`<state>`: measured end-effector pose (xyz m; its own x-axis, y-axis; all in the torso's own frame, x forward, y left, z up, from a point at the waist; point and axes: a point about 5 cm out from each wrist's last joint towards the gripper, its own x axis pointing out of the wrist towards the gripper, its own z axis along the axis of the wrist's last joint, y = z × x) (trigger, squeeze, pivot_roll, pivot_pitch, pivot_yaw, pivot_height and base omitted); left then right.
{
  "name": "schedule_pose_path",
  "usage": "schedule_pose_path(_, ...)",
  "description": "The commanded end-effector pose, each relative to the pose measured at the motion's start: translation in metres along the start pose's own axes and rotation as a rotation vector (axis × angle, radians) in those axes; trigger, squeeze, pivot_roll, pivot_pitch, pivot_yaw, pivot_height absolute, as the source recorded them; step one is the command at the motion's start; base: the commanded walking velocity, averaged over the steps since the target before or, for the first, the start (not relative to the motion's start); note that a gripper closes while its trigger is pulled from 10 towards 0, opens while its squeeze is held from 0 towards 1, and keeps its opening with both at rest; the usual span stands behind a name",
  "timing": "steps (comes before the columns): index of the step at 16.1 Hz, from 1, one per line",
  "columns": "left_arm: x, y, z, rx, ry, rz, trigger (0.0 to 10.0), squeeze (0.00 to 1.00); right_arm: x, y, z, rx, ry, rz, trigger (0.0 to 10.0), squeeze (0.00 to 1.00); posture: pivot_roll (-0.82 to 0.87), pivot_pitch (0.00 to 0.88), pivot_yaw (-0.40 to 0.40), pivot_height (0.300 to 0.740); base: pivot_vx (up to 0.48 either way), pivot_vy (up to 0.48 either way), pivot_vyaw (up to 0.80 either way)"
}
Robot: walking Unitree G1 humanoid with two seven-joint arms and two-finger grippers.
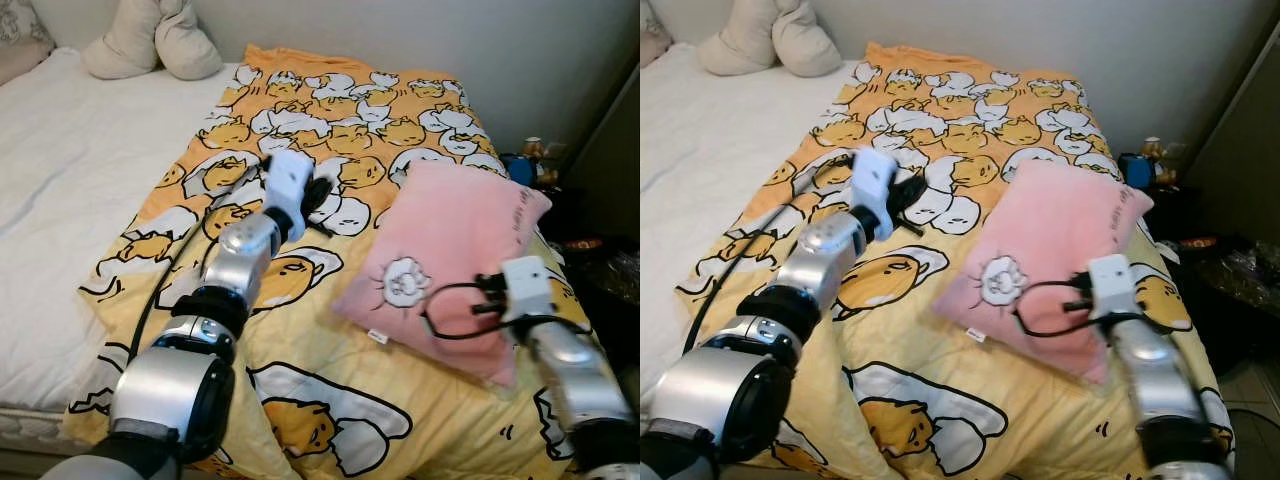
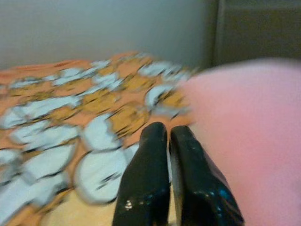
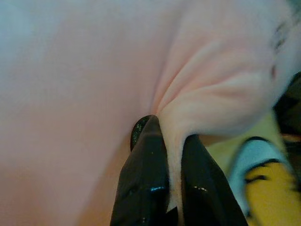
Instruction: Clean up the room
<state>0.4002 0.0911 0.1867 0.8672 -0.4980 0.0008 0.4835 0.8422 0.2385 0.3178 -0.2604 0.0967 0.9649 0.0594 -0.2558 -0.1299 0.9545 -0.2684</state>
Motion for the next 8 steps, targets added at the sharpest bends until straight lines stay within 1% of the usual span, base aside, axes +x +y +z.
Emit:
schedule_pose_path(1, -0.001, -0.005, -0.009, 0.069, 0.033, 0.001, 10.0, 1.0, -0.001, -0.01, 0.0, -0.062, 0.014, -0.005, 0.0, 0.0, -0.09, 0.076, 0.005, 0.74, 0.0, 0.0, 0.0)
schedule_pose_path(2, 0.002, -0.014, -0.006, 0.173, 0.027, -0.028, 10.0, 1.0, 0.0, -0.018, -0.002, -0.102, 0.052, -0.015, 0.0, 0.0, -0.09, 0.078, 0.001, 0.74, 0.0, 0.0, 0.0)
schedule_pose_path(3, 0.003, -0.017, -0.006, 0.186, 0.025, -0.039, 10.0, 1.0, 0.001, -0.022, -0.002, -0.107, 0.063, -0.031, 0.0, 0.0, -0.08, 0.079, -0.011, 0.74, 0.0, 0.0, 0.0)
schedule_pose_path(4, 0.004, -0.02, -0.005, 0.163, 0.027, -0.05, 10.0, 1.0, 0.002, -0.024, -0.002, -0.121, 0.073, -0.045, 0.0, 0.0, -0.07, 0.078, -0.012, 0.74, 0.0, 0.0, 0.0)
schedule_pose_path(5, 0.007, -0.031, -0.009, 0.023, 0.048, -0.104, 10.0, 1.0, 0.006, -0.023, 0.003, -0.165, 0.07, -0.047, 0.0, 0.0, -0.07, 0.078, -0.014, 0.74, 0.0, 0.0, 0.0)
schedule_pose_path(6, 0.008, -0.035, -0.01, -0.007, 0.052, -0.116, 10.0, 1.0, 0.008, -0.021, 0.005, -0.161, 0.061, -0.036, 0.0, 0.0, -0.07, 0.078, -0.013, 0.74, 0.0, 0.0, 0.0)
schedule_pose_path(7, 0.011, -0.043, -0.009, -0.07, 0.058, -0.148, 10.0, 1.0, 0.011, -0.011, 0.008, -0.143, 0.028, -0.012, 0.0, 0.0, -0.07, 0.077, -0.008, 0.74, 0.0, 0.0, 0.0)
schedule_pose_path(8, 0.013, -0.045, -0.003, -0.061, 0.036, -0.159, 10.0, 1.0, 0.013, 0.0, 0.012, -0.082, -0.017, 0.022, 0.0, 0.0, -0.07, 0.075, -0.003, 0.74, 0.0, 0.0, 0.0)
